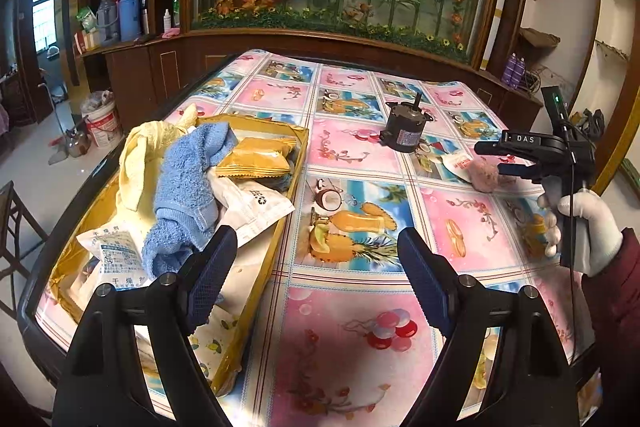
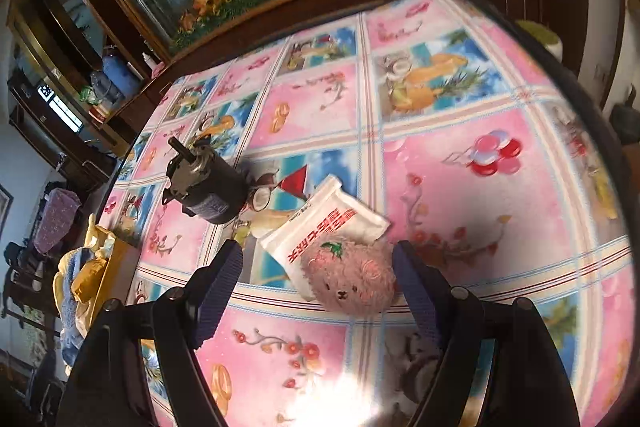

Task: Organize soft objects
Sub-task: 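Grasp the pink fuzzy item with the left tool while the right tool grasps the white red-print packet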

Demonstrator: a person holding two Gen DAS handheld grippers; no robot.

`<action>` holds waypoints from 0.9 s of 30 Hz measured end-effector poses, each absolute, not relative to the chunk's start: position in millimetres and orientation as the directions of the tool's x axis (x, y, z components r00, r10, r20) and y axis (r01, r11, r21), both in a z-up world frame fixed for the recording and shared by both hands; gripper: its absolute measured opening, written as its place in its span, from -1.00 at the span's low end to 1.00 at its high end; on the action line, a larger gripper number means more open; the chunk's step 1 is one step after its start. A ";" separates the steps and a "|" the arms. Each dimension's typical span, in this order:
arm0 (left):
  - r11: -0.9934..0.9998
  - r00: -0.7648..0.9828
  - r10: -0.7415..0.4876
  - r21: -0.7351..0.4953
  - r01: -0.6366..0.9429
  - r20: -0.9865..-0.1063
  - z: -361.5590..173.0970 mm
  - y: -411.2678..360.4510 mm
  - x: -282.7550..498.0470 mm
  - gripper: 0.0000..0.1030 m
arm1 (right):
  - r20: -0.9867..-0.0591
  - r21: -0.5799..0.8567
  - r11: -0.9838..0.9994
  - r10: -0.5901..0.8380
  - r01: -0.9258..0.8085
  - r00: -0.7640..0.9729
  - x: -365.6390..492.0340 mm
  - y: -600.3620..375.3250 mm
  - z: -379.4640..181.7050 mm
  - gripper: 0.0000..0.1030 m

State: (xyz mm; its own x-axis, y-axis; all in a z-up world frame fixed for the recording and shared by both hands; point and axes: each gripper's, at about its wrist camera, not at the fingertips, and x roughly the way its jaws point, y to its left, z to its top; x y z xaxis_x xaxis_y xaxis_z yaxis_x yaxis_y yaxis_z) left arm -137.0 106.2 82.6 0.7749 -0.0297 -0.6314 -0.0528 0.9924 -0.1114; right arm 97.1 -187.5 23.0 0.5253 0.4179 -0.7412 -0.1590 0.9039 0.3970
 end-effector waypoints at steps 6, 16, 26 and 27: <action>0.991 0.763 -0.062 -0.129 -0.028 -0.643 75.9 106.3 -130.4 0.61 | -0.650 0.526 0.749 0.659 -0.403 0.377 60.8 -165.5 42.3 0.50; 0.985 0.727 -0.161 -0.149 0.081 -0.667 69.8 82.1 -124.6 0.61 | -0.796 0.250 0.942 0.332 -0.226 0.507 112.6 -168.1 22.9 0.50; 0.968 0.688 -0.222 -0.073 0.240 -0.691 79.2 34.5 -74.5 0.61 | -0.862 0.069 0.940 0.225 -0.333 0.455 130.8 -139.4 4.5 0.49; 0.966 0.686 -0.220 -0.055 0.253 -0.693 78.2 28.4 -67.0 0.61 | -0.862 0.052 0.937 0.217 -0.346 0.458 127.2 -139.5 3.5 0.46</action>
State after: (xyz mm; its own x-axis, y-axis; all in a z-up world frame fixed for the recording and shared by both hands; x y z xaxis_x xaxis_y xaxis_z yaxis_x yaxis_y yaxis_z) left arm -67.0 28.4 78.2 0.6863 -0.2199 -0.6933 0.2535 0.9658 -0.0553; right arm 127.2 -139.5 3.5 0.4576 0.2167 -0.8624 -0.3464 0.9367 0.0516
